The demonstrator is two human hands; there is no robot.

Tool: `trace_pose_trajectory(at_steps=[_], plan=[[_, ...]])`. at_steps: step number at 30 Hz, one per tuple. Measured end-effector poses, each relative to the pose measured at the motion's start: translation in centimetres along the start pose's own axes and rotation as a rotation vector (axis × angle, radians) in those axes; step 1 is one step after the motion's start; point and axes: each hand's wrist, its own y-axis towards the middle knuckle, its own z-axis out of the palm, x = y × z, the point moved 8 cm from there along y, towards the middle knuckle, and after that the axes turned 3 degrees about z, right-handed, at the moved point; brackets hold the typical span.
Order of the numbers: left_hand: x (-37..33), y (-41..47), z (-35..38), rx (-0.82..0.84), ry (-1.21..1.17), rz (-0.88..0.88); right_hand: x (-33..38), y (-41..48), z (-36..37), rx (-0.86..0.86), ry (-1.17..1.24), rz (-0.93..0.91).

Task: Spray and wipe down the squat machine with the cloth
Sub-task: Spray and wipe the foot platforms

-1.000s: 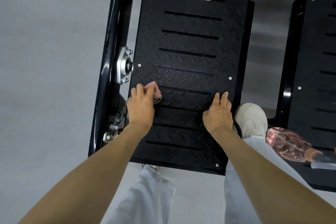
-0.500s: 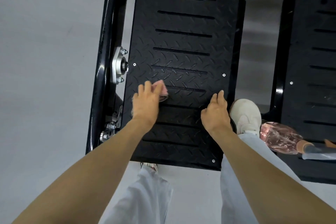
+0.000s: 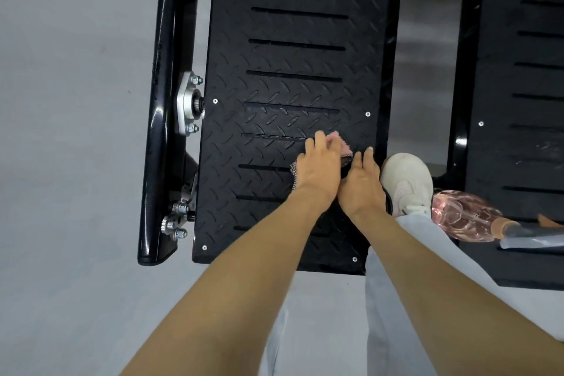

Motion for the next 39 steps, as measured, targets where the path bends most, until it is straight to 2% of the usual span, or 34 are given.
trace_pose_trajectory(at_steps=[2,4,6,8,10,15,18,27,34,39], plan=[[0.6,0.2,-0.1,0.029,0.000,0.051,0.0,-0.2,-0.1,-0.014,0.006,-0.005],[2.1,-0.1,-0.7,0.044,0.117,0.116,0.1,-0.3,-0.1,-0.017,0.000,-0.019],[4.6,-0.4,-1.4,0.011,0.186,0.064,0.2,-0.2,0.0,-0.019,-0.007,-0.025],[6.2,-1.0,-1.8,-0.017,0.165,-0.038,0.4,-0.2,0.1,-0.022,-0.014,-0.036],[5.7,-1.1,-1.7,-0.005,0.117,-0.061,0.5,-0.2,0.1,-0.021,-0.008,-0.024],[0.8,-0.4,-0.7,0.072,0.155,0.181,0.9,-0.4,0.0,-0.017,-0.025,-0.049],[1.3,-0.4,-0.8,0.058,0.213,0.208,1.0,-0.6,0.1,-0.013,-0.050,-0.052],[15.6,-4.8,-3.6,-0.098,0.131,-0.216,2.5,-1.0,0.3,-0.019,-0.032,-0.077],[14.9,-7.6,-1.9,-0.047,0.171,-0.140,1.2,-2.0,1.3,0.006,-0.077,-0.044],[15.1,-9.4,-0.4,-0.109,0.100,-0.313,0.4,-2.6,2.1,0.024,-0.087,-0.011]])
